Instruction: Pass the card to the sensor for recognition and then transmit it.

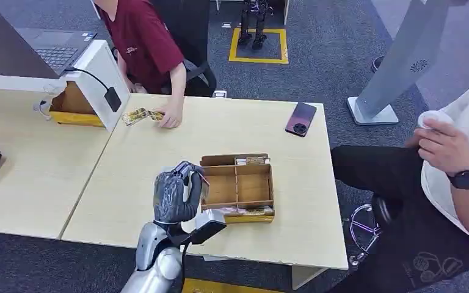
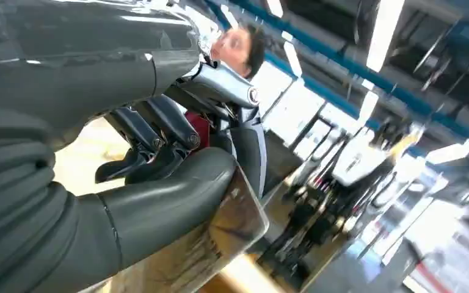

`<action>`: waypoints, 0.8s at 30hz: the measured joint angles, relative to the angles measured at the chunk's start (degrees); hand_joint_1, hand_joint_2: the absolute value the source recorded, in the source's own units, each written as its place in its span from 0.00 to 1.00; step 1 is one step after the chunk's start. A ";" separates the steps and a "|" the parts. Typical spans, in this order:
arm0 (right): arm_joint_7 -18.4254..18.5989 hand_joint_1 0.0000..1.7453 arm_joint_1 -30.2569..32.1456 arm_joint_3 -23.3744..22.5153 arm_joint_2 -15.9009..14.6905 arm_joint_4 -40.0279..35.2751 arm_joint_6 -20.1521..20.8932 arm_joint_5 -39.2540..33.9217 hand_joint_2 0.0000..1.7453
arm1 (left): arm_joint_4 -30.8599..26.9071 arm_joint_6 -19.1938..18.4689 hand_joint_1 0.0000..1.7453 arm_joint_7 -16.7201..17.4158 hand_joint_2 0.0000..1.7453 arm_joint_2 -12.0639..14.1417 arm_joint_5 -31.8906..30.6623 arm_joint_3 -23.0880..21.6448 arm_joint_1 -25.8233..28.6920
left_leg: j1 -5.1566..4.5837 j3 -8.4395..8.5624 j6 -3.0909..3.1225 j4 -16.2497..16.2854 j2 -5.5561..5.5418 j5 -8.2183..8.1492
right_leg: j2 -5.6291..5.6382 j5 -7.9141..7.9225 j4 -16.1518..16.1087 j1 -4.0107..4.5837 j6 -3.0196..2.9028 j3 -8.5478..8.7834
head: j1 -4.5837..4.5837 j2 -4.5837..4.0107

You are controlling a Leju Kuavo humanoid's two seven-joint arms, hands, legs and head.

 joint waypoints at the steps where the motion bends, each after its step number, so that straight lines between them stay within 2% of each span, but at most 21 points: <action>1: 0.02 0.00 0.01 -0.04 0.09 0.00 0.00 0.11 0.00 | -0.89 0.00 1.00 0.91 1.00 0.17 -0.61 -0.35 -0.62 | 0.00 0.00 -0.01 0.00 0.01 0.00 | 0.01 0.01 0.00 0.00 0.00 0.00 | -0.02 0.00; 4: 0.24 0.00 -0.06 -0.07 0.20 0.00 0.09 0.39 0.00 | -1.33 0.00 1.00 2.93 1.00 0.59 -1.59 -0.41 -3.08 | 0.00 0.00 -0.01 0.00 0.00 0.03 | 0.00 0.02 0.00 0.00 0.00 0.00 | 0.00 0.00; 7: 0.90 0.00 -0.28 -0.07 0.26 0.00 0.24 1.27 0.00 | -1.15 -0.02 1.00 4.90 1.00 0.87 -7.05 0.64 -5.42 | 0.01 -0.02 -0.01 0.00 0.00 0.04 | -0.01 0.03 0.00 0.00 0.01 0.00 | 0.00 0.00; 9: 1.57 0.00 -0.57 -0.04 0.28 -0.02 0.55 2.17 0.00 | 0.14 -0.02 1.00 6.71 1.00 0.87 -11.02 3.70 -8.46 | 0.01 -0.01 -0.02 0.00 0.00 0.04 | 0.01 0.04 0.02 0.00 0.00 0.00 | 0.00 0.00; 11: 2.03 0.00 -0.75 0.02 0.31 -0.02 0.81 2.43 0.00 | 1.95 -0.02 1.00 7.65 1.00 0.87 -12.42 6.61 -11.03 | 0.01 -0.01 -0.02 0.00 0.01 0.07 | 0.03 0.05 0.02 0.00 0.00 -0.01 | 0.00 0.00; 15: 2.80 0.00 -1.17 0.24 0.35 -0.11 1.14 3.15 0.00 | 8.10 -0.07 1.00 13.64 1.00 1.95 -18.73 13.45 -16.46 | 0.02 -0.01 -0.03 0.00 -0.01 0.14 | 0.02 0.09 0.05 0.01 -0.04 -0.02 | 0.02 0.00; 17: 2.93 0.00 -1.18 0.35 0.37 -0.24 1.18 2.85 0.00 | 10.62 -0.07 1.00 15.57 1.00 2.58 -18.43 15.85 -18.22 | 0.02 -0.01 -0.03 0.00 -0.01 0.14 | 0.02 0.09 0.06 0.01 -0.05 -0.02 | 0.02 0.00; 19: 3.02 0.00 -1.17 0.79 0.37 -0.31 1.18 2.14 0.00 | 12.79 -0.07 1.00 17.98 1.00 4.12 -17.50 16.07 -19.51 | 0.02 -0.03 -0.03 0.00 -0.01 0.14 | 0.01 0.09 0.06 0.01 -0.05 -0.03 | 0.00 0.00; 24: 3.04 0.00 -1.21 1.27 0.37 -0.44 1.18 2.03 0.00 | 15.28 -0.07 1.00 18.47 1.00 5.64 -17.55 16.57 -20.62 | 0.01 -0.07 -0.03 0.00 -0.03 0.14 | 0.01 0.09 0.06 0.01 -0.04 -0.03 | 0.02 0.00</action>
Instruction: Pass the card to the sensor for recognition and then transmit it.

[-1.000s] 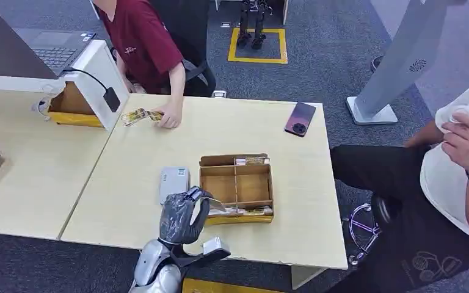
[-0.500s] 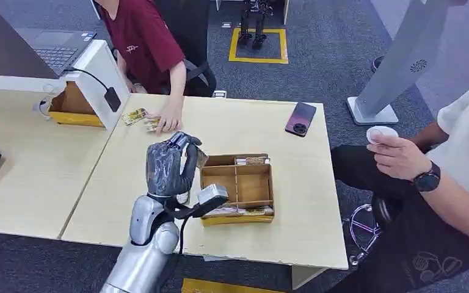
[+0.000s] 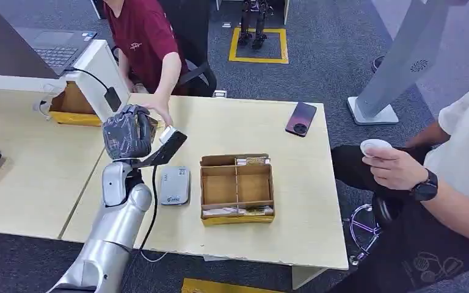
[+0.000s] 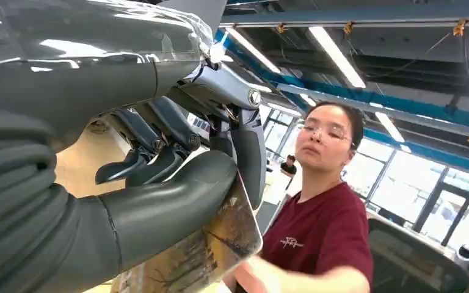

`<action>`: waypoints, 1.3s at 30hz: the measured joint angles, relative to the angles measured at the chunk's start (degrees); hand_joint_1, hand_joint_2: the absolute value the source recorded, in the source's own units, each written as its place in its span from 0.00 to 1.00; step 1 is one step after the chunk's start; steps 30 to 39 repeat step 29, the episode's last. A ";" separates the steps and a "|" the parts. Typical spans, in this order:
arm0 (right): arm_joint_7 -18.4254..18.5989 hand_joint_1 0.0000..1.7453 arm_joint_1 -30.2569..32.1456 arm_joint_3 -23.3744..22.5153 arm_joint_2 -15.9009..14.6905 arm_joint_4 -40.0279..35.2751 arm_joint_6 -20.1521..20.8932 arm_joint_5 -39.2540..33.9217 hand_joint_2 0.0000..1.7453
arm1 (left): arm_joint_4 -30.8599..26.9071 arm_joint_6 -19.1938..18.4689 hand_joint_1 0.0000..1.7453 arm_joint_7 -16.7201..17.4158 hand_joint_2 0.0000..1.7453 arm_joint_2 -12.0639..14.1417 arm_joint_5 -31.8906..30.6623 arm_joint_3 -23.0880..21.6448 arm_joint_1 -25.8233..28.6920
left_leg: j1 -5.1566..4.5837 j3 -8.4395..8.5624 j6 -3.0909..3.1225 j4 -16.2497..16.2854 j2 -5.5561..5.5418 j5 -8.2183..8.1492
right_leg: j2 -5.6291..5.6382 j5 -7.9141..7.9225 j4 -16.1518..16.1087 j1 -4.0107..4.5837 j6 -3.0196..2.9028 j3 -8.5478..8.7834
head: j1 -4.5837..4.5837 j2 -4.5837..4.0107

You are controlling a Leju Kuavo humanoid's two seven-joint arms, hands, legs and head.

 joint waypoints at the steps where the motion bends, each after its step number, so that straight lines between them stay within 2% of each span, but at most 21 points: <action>1: 0.00 0.00 0.00 0.04 0.00 -0.02 0.00 0.00 0.00 | 0.26 0.00 1.00 0.00 1.00 0.11 -0.02 0.02 -0.10 | -0.01 0.00 0.00 0.00 0.00 0.00 | 0.00 0.00 0.00 0.00 0.00 0.00 | 0.00 0.00; 12: 0.17 0.00 -0.21 0.52 0.00 -0.11 0.17 0.15 0.00 | 3.41 0.02 1.00 -1.53 1.00 0.44 -3.04 4.26 -0.58 | 0.00 0.01 0.00 0.00 0.00 0.00 | 0.00 0.01 -0.01 -0.01 0.00 -0.01 | -0.02 0.00; 19: 0.02 0.00 -0.18 0.55 0.00 -0.11 0.17 0.20 0.00 | 3.91 0.04 1.00 -1.53 1.00 0.44 -3.21 5.03 -0.61 | 0.00 0.00 0.00 0.00 0.00 0.00 | 0.00 0.00 0.00 0.00 0.00 -0.02 | 0.00 0.00; 20: -0.07 0.00 -0.18 0.55 0.00 -0.11 0.17 0.28 0.00 | 3.93 0.04 0.00 -1.55 1.00 0.44 -3.21 5.14 -0.61 | 0.00 0.00 0.00 0.00 0.00 0.00 | 0.00 0.00 -0.01 0.00 0.00 -0.02 | 0.00 0.00; 39: -0.83 0.00 -0.07 0.66 0.00 -0.11 0.22 1.03 0.00 | 3.87 0.04 0.00 -0.81 1.00 0.85 -4.44 6.23 -0.58 | 0.00 -0.01 0.00 0.00 0.00 0.00 | -0.01 0.01 0.00 -0.01 0.00 -0.01 | 0.00 0.00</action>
